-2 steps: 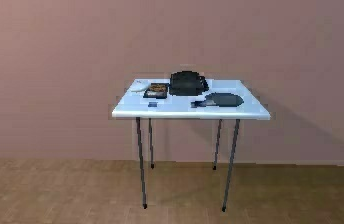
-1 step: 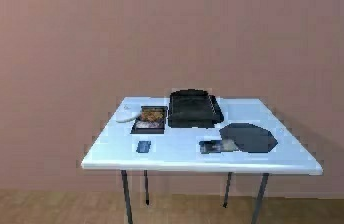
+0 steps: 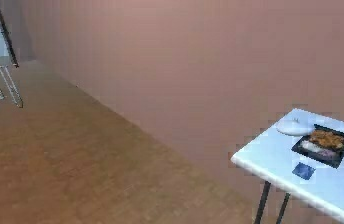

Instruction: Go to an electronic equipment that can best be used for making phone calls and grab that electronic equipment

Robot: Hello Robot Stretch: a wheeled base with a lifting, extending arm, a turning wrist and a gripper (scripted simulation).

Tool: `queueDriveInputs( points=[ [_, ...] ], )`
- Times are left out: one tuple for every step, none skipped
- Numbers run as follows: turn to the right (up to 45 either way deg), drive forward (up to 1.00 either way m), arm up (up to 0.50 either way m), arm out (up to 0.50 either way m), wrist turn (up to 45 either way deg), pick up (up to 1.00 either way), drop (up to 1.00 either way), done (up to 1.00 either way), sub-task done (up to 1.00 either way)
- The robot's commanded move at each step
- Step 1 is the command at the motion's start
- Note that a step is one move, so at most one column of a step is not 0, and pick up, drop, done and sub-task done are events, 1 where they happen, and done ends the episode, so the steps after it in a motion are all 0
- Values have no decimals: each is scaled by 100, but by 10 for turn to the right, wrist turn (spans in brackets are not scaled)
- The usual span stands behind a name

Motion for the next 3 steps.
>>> queueDriveInputs(
  points=[
    [-300, 0, 0, 0, 0, 0, 0, 0, 0],
    [0, 0, 50, 0, 0, 0, 0, 0, 0],
    [0, 0, 38, 0, 0, 0, 0, 0, 0]
  ],
)
